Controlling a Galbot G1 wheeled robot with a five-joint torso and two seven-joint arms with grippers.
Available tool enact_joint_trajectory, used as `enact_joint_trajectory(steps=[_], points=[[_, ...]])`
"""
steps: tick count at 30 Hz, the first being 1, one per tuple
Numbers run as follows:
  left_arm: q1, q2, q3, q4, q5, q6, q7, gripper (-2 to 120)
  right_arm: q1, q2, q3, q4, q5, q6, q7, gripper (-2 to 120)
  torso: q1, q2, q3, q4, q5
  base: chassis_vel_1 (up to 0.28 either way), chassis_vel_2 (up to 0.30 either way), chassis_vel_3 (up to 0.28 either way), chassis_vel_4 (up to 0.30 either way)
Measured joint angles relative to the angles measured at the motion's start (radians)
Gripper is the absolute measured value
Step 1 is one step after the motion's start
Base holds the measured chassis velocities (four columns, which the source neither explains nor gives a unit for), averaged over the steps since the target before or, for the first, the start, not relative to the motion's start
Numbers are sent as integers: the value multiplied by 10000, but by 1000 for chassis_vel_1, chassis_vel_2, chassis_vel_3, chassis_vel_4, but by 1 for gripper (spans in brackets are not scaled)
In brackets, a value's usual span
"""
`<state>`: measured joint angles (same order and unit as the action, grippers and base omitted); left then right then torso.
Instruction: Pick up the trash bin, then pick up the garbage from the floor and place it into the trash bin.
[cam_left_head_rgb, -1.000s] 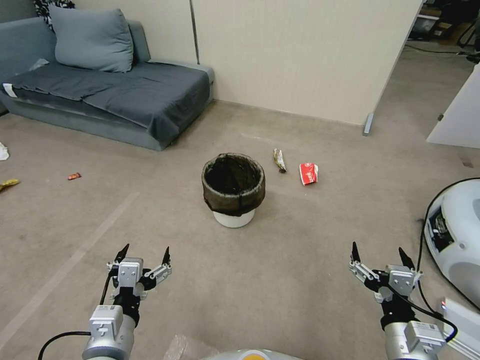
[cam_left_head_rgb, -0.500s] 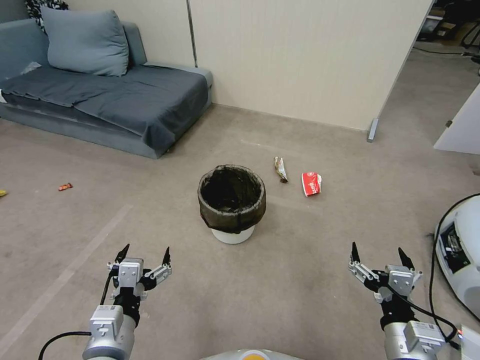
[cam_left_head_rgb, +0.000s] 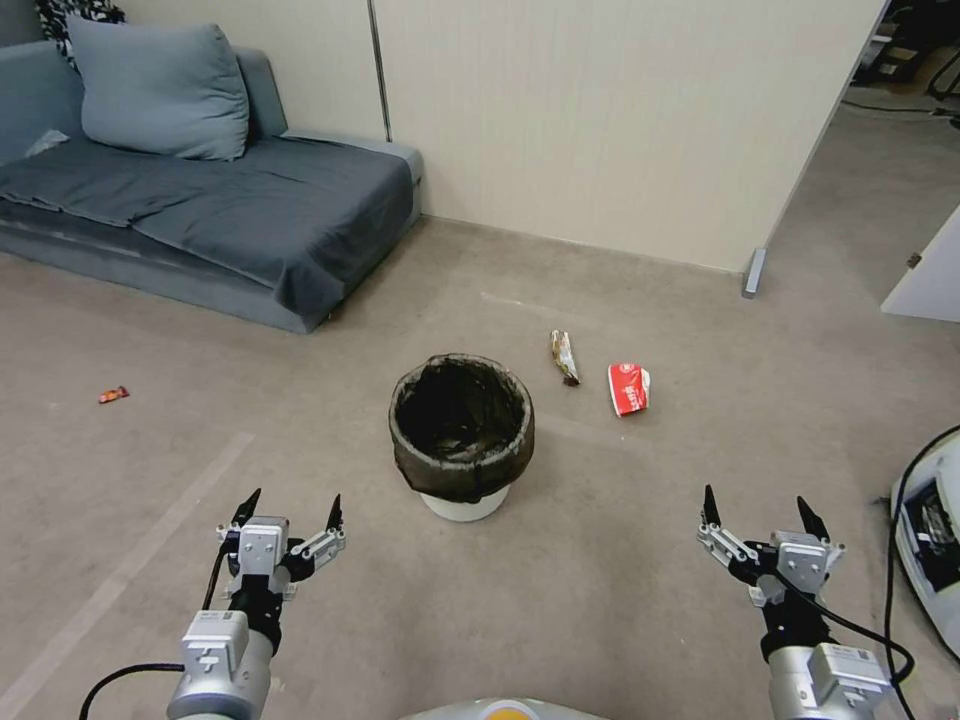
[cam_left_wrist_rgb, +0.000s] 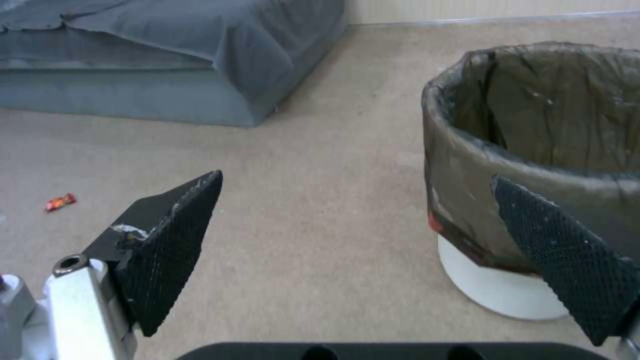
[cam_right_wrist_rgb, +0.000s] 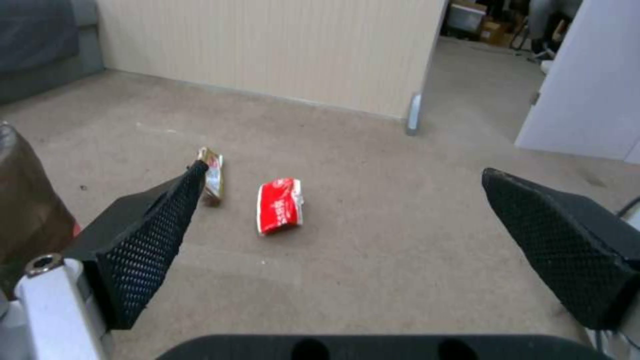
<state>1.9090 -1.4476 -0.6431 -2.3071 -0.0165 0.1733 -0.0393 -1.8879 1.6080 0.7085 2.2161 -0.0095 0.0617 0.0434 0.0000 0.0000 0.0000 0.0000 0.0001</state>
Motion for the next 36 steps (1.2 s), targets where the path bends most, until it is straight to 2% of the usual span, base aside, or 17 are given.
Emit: enact_joint_trajectory(steps=[12, 18, 19, 22, 23, 26, 30, 36], points=[[-32, 20, 48, 35, -30, 75, 101, 100, -105, 0, -89, 2, -209, 30, 106, 100, 0, 0, 0, 1, -1, -70, 69, 70, -73], [-1006, 129, 10, 168, -14, 783, 629, 100, -142, 0, -109, -23, -163, 49, 110, 100, -1, 1, -1, 1, -2, 0, 0, 0, 0], [-1006, 129, 10, 168, -14, 783, 629, 100, -142, 0, -109, -23, -163, 49, 110, 100, -1, 1, -1, 1, -2, 0, 0, 0, 0], [-2129, 669, 229, 430, -238, 1383, 634, 100, -130, 0, -147, -133, -152, 15, 112, 100, 0, 0, 0, -3, -4, 0, 0, 0, 0], [-2129, 669, 229, 430, -238, 1383, 634, 100, -130, 0, -147, -133, -152, 15, 112, 100, 0, 0, 0, -3, -4, 0, 0, 0, 0], [-2539, 1208, 523, 436, -809, 1994, 542, 100, -37, -16, -142, -314, -152, -99, 114, 100, 0, 0, 0, -4, -1, 0, 0, 0, 0], [-2765, 1420, 629, 653, -941, 2285, 498, 100, 240, -126, -212, -411, -184, -522, -5, 100, -1, 0, 0, 3, -2, 0, 0, 0, 0], [-3434, 1686, 988, 1005, -978, 2750, 418, 100, 508, -225, -322, -481, -270, -907, -117, 100, 0, 0, 0, 0, -1, 0, 0, 0, 0]])
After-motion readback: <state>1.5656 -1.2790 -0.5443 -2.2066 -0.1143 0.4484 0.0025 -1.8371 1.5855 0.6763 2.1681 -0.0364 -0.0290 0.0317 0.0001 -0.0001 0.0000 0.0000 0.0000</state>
